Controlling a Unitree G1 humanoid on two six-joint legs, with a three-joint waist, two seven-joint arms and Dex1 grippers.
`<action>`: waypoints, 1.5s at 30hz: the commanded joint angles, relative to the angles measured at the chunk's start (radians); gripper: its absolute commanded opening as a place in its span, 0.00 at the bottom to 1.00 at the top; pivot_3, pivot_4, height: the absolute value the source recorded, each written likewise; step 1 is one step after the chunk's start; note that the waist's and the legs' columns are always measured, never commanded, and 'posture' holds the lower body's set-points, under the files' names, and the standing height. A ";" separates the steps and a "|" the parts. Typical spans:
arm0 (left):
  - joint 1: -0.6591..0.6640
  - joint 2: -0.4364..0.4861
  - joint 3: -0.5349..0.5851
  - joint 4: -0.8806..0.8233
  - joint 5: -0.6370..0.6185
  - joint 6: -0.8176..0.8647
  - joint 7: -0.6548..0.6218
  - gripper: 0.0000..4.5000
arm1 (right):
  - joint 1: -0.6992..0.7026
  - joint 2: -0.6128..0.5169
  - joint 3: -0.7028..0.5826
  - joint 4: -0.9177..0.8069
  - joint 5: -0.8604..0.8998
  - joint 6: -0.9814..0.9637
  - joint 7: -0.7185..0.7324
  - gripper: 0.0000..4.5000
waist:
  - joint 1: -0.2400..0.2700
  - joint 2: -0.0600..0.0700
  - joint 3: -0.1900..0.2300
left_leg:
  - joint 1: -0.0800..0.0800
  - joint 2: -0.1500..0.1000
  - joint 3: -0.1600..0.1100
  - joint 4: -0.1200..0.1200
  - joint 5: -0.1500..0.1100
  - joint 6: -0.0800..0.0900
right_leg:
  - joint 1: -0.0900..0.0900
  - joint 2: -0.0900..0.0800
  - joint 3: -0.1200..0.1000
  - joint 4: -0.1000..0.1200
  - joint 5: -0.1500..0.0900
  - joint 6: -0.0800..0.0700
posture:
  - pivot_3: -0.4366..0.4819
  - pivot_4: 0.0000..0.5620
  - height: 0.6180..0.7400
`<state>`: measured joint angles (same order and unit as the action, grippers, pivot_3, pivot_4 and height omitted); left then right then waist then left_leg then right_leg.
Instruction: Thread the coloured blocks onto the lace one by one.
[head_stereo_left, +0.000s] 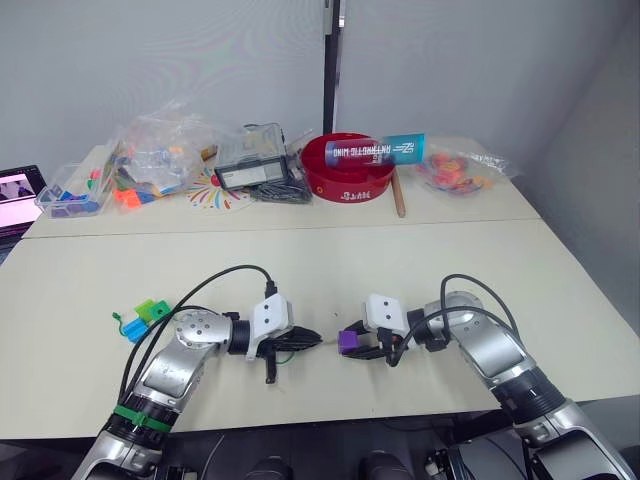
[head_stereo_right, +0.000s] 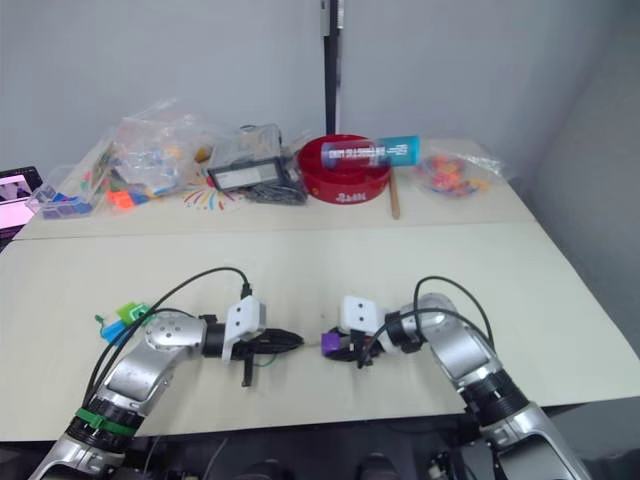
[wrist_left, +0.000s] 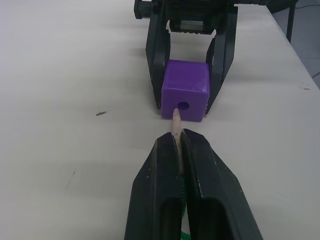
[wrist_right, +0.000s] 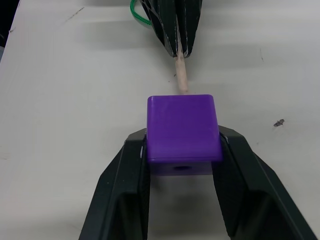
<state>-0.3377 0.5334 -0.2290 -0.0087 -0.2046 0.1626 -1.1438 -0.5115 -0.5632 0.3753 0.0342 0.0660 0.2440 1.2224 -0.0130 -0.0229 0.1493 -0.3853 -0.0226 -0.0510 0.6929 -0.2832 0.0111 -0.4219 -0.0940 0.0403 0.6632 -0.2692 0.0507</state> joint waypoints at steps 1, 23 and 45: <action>-0.010 -0.023 -0.009 -0.047 -0.022 0.010 0.009 0.00 | -0.009 0.010 0.005 -0.019 0.006 -0.015 0.005 0.27 | 0.000 0.000 0.000 | 0.000 0.000 0.000 0.000 0.000 0.000 | 0.000 0.000 0.000 0.000 0.000 0.000 | 0.48 0.27 1.00; -0.055 -0.060 -0.029 -0.089 -0.036 0.058 -0.032 0.00 | 0.003 0.018 0.002 -0.035 0.003 0.009 -0.004 0.27 | 0.003 0.000 0.000 | 0.000 -0.001 0.000 0.001 0.000 0.000 | 0.001 -0.001 0.000 0.000 0.000 0.000 | 0.48 0.27 1.00; -0.089 -0.097 -0.073 -0.074 -0.031 0.157 -0.051 0.00 | 0.005 0.016 -0.001 -0.042 0.004 0.020 -0.007 0.27 | 0.003 0.000 0.000 | 0.000 -0.001 0.000 0.001 0.000 0.000 | 0.001 -0.001 0.000 0.000 0.000 0.000 | 0.48 0.27 1.00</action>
<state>-0.3973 0.4671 -0.2589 -0.0308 -0.1960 0.3201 -1.1686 -0.5052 -0.5636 0.3619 0.0281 0.0624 0.2603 1.2221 -0.0100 -0.0229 0.1493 -0.3856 -0.0238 -0.0511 0.6936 -0.2832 0.0111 -0.4212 -0.0948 0.0402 0.6632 -0.2692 0.0508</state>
